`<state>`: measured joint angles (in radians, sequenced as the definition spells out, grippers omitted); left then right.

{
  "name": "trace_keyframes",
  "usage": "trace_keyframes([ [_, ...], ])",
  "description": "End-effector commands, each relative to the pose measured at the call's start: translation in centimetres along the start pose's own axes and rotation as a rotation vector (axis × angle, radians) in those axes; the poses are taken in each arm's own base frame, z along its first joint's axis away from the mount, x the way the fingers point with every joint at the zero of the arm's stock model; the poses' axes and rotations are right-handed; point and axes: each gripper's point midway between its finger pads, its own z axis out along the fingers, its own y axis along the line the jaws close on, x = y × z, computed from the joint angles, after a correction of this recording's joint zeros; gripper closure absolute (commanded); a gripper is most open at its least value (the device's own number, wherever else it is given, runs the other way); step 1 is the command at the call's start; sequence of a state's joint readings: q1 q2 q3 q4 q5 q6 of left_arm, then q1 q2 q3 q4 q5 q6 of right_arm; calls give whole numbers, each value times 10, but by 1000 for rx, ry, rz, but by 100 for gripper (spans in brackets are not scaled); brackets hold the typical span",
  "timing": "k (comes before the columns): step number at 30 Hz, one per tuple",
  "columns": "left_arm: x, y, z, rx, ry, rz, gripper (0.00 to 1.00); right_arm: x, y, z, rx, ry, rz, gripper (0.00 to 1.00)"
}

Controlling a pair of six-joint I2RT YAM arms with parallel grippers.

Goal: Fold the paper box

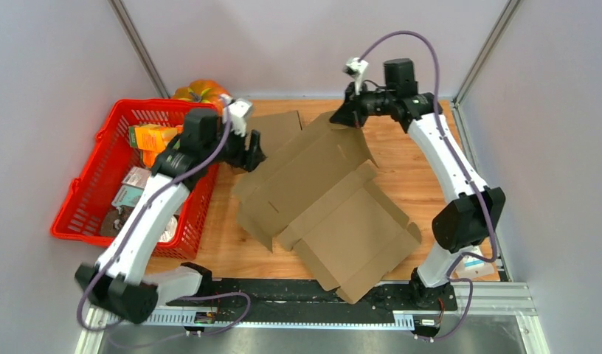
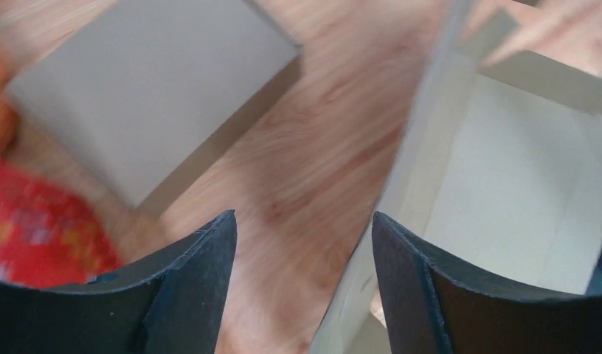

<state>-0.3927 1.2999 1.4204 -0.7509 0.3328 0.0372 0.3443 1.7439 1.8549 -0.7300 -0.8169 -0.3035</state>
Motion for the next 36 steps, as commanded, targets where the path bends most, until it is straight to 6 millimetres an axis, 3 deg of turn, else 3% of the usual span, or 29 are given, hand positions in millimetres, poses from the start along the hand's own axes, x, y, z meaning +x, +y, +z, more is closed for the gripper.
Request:
trace_keyframes([
  [1,-17,39,-46,-239,-368,-167,24,-43,7,-56,-10,-198,-9,100],
  [2,-21,32,-49,-204,-411,-179,23,-48,16,-66,-16,-220,-35,100],
  [3,-28,30,-47,-179,-445,-170,23,-39,14,-64,-7,-219,-38,100],
  [7,-39,12,-23,-13,-442,-131,23,-39,17,-81,-7,-242,-42,100],
  [11,-29,15,2,27,-351,-151,23,-39,12,-91,11,-256,-28,100],
  [15,2,11,9,44,-289,-168,23,-38,5,-98,29,-264,-12,100],
  [18,6,2,-8,46,-338,-141,21,-36,0,-100,43,-263,-3,100],
  [19,0,-1,-22,32,-385,-143,20,-36,-3,-101,49,-264,0,100],
  [23,-14,29,-56,-168,-490,-301,20,-33,-3,-99,42,-261,3,100],
  [26,-29,34,-76,-209,-535,-360,20,-31,-6,-98,47,-261,10,100],
  [27,-38,27,-79,-165,-559,-341,20,-32,-6,-98,48,-262,8,100],
  [28,-42,10,-76,-62,-549,-312,20,-32,-8,-98,54,-262,11,100],
  [30,-45,-4,-71,33,-531,-291,20,-33,-9,-97,51,-263,12,100],
  [33,-22,-12,-52,94,-432,-291,22,-33,-10,-96,48,-262,18,100],
  [36,-4,-15,-47,102,-402,-276,23,-34,-12,-97,54,-266,20,100],
])
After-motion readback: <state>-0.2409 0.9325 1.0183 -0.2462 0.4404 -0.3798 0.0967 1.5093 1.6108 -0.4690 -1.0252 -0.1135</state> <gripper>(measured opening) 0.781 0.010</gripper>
